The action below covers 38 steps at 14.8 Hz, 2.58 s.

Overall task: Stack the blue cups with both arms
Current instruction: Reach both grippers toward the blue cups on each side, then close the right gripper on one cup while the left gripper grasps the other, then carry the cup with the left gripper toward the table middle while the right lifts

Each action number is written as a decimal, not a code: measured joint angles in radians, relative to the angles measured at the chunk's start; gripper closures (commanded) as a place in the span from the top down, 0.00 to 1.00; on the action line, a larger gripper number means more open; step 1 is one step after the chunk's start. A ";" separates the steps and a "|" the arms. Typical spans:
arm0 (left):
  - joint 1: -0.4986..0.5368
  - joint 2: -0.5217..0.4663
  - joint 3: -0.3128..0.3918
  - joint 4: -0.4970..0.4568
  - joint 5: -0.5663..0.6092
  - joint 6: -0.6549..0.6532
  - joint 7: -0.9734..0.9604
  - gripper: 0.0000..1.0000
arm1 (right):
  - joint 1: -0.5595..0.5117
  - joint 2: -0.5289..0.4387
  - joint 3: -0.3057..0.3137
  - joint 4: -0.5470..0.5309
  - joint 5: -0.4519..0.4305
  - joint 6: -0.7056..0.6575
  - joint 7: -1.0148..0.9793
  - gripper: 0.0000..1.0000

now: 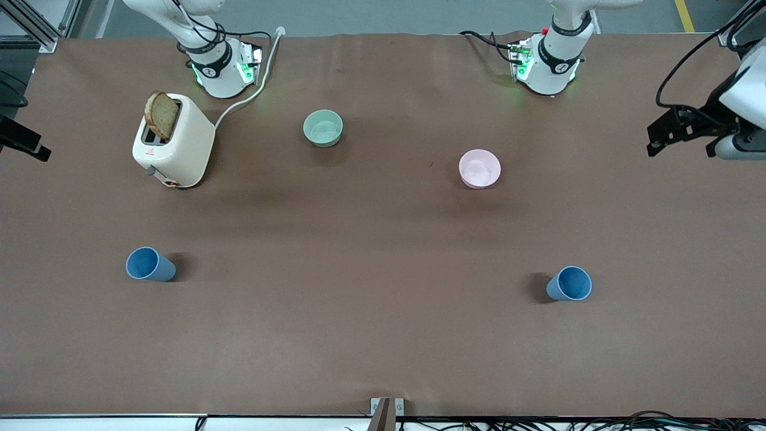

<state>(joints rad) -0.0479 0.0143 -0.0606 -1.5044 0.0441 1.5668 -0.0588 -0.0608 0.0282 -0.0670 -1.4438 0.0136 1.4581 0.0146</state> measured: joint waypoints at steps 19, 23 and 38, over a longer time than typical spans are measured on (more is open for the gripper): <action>0.037 0.646 0.001 0.012 0.046 0.532 -0.129 0.55 | -0.058 0.414 -0.011 -0.353 0.000 0.810 -0.239 1.00; 0.036 0.666 -0.002 0.014 0.040 0.532 -0.140 0.00 | -0.058 0.431 -0.011 -0.450 0.000 0.973 -0.240 0.82; 0.041 0.623 -0.002 0.052 0.024 0.508 -0.139 0.00 | -0.056 0.470 -0.010 -0.443 0.002 1.006 -0.239 0.01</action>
<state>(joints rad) -0.0065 0.6378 -0.0627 -1.4521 0.0682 2.0746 -0.1980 -0.1172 0.4977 -0.0769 -1.8865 0.0155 2.4643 -0.2245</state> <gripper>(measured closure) 0.938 0.956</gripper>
